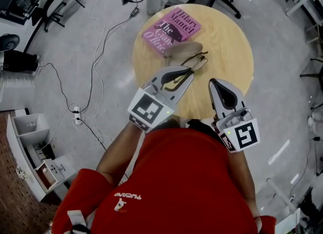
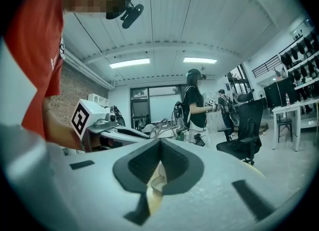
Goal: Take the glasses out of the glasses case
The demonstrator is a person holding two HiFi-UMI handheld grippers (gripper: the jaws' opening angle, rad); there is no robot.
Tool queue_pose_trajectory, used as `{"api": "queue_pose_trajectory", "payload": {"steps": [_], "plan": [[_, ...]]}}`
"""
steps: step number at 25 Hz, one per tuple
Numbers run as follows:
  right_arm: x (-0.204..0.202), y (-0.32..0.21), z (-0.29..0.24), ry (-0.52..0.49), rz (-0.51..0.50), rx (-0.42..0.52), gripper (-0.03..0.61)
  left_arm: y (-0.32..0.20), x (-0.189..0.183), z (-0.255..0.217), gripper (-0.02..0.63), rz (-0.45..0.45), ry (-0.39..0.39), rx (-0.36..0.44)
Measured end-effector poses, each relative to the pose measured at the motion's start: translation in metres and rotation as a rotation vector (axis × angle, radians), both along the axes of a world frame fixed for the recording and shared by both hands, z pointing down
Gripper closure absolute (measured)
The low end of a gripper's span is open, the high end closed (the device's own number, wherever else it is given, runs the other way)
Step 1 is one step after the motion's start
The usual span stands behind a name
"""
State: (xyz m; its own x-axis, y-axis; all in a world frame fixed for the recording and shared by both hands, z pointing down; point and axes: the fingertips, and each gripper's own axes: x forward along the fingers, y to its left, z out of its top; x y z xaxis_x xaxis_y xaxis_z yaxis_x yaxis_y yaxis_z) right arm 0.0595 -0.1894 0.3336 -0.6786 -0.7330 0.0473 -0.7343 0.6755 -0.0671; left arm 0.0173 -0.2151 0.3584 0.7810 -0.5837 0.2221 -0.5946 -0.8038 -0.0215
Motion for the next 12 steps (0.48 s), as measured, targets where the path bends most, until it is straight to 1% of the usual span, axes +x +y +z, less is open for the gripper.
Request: {"api": "queue_pose_trajectory", "payload": {"steps": [12], "plan": [[-0.0023, 0.0027, 0.0053, 0.013, 0.003, -0.004, 0.575, 0.0009, -0.0035, 0.0072, 0.589, 0.003, -0.005, -0.013]]}}
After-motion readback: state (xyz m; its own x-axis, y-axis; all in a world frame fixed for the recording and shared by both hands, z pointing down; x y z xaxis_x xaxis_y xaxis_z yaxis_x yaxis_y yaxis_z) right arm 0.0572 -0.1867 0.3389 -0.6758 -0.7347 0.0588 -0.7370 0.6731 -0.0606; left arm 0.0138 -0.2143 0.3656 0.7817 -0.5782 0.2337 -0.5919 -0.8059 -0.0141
